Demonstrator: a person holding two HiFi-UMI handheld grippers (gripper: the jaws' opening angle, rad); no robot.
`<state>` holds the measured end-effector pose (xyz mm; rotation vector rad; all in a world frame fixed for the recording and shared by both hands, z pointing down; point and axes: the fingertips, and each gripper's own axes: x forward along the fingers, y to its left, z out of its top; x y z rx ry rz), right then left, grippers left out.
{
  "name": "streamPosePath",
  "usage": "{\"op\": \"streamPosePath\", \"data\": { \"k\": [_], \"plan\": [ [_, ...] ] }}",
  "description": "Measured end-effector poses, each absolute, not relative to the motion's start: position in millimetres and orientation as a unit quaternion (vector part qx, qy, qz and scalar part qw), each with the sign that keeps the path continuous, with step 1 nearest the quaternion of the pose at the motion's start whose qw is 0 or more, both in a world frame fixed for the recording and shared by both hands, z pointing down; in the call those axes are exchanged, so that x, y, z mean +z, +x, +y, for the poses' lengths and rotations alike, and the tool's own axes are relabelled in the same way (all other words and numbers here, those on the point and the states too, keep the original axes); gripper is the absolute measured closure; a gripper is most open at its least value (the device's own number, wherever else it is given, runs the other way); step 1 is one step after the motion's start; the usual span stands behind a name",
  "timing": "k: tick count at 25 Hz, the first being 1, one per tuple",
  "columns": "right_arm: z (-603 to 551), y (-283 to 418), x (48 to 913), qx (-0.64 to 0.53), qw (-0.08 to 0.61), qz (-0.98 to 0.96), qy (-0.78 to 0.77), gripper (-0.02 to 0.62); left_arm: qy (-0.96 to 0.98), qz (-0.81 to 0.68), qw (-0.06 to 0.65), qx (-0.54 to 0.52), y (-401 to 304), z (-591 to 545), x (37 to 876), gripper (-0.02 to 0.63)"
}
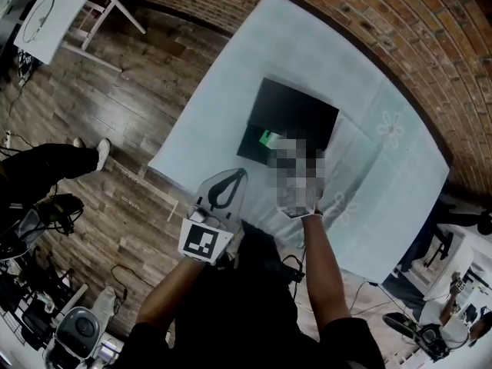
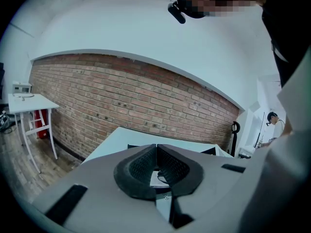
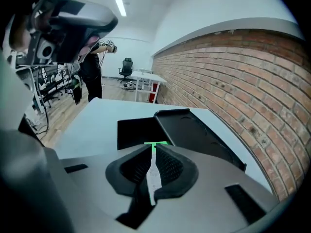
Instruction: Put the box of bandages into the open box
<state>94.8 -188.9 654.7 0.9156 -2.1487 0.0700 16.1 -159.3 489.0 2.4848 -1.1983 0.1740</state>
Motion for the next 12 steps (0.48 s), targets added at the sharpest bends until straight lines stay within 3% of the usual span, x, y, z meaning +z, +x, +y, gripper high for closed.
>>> {"op": "streamPosePath", "data": {
  "k": [12],
  "plan": [
    [-172.4,108.2,578.3,0.159,0.205,-0.831,0.491,0.568,0.891,-0.416,0.171,0.066,9.9,-139.2,476.0,0.572]
  ]
}}
